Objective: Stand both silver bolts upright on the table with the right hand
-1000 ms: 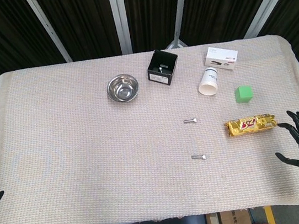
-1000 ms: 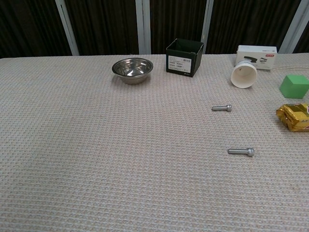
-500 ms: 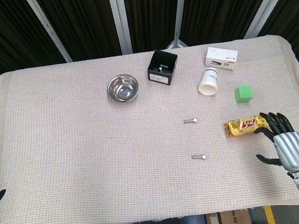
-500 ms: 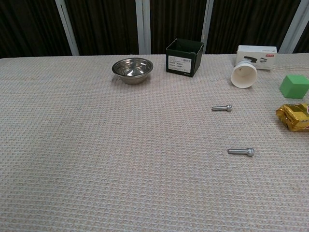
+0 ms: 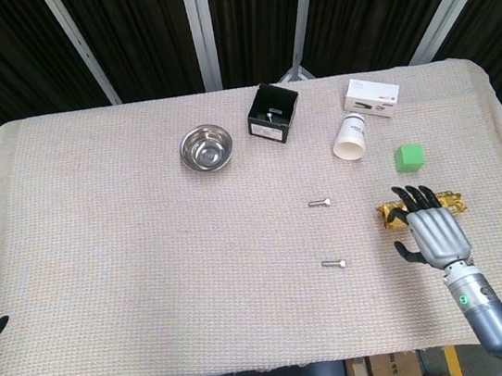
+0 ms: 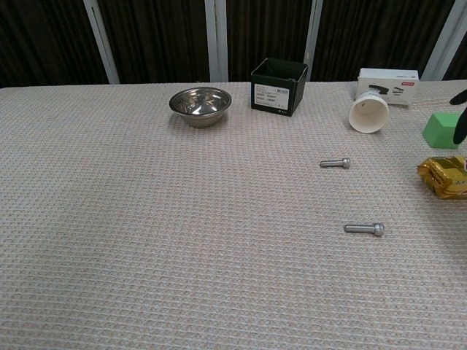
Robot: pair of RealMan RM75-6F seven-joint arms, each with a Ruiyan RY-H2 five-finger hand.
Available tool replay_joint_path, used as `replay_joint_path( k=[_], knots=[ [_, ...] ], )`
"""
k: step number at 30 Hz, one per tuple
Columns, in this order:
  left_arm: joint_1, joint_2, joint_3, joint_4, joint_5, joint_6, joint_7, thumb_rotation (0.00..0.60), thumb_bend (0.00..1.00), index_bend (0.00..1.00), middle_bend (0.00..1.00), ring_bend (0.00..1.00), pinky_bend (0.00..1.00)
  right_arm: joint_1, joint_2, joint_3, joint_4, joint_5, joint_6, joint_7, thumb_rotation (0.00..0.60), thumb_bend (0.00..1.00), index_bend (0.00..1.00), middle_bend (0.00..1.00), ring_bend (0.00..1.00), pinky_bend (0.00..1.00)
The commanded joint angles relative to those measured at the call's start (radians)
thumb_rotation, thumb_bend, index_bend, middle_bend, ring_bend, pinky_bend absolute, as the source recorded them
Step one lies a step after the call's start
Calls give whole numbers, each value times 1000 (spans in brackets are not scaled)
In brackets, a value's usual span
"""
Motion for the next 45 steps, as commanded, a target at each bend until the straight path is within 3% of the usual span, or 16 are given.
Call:
replay_joint_path(
  k=[1, 9, 17, 45],
  knots=[
    [9, -5, -6, -3, -5, 15, 2, 600, 11, 103, 19, 0, 0, 39, -66, -2, -55, 102, 13, -111, 600, 369, 414, 88, 23, 0],
    [11, 0, -7, -5, -13, 12, -7, 600, 11, 102, 19, 0, 0, 80, -202, -26, -47, 162, 89, -255, 600, 369, 413, 69, 13, 0],
    [7, 0, -6, -3, -16, 1, -5, 600, 11, 102, 19, 0, 0, 104, -324, -51, -4, 140, 165, -354, 600, 369, 414, 69, 10, 0],
    [-19, -1, 3, 2, -21, -59, 4, 600, 11, 103, 19, 0, 0, 98, -486, -88, 161, 145, 191, -310, 600, 370, 493, 69, 10, 0]
  ],
)
